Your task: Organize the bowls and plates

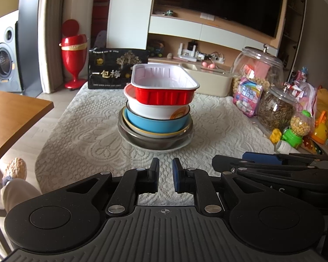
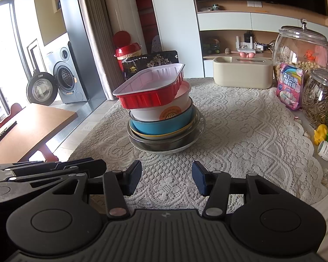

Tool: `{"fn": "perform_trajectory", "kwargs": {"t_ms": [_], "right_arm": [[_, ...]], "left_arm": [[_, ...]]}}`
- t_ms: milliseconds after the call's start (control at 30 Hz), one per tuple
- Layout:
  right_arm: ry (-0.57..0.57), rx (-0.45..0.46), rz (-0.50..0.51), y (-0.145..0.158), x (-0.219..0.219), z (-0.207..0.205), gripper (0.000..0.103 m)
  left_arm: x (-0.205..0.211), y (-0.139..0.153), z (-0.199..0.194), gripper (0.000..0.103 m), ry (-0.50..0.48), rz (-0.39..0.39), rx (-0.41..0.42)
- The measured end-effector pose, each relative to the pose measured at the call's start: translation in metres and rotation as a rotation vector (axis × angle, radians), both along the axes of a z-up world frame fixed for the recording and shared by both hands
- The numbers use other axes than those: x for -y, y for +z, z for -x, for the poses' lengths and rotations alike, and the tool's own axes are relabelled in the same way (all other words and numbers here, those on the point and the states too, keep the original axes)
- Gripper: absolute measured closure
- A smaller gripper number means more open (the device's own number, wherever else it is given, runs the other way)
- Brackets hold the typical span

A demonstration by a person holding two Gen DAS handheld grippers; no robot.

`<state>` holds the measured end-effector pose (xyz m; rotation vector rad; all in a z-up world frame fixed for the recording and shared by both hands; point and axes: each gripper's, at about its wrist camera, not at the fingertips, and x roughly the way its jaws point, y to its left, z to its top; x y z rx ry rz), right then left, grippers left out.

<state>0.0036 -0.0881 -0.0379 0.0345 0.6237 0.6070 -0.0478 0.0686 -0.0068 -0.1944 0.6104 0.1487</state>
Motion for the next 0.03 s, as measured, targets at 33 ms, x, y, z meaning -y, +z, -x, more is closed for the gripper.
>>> {"fn": "perform_trajectory", "kwargs": {"t_ms": [33], "right_arm": [[0.001,-0.001,0.000,-0.0004,-0.0001,-0.0002,0.052]], "left_arm": [[-0.0002,-0.0005,-0.0003,0.088,0.000,0.001,-0.001]]}}
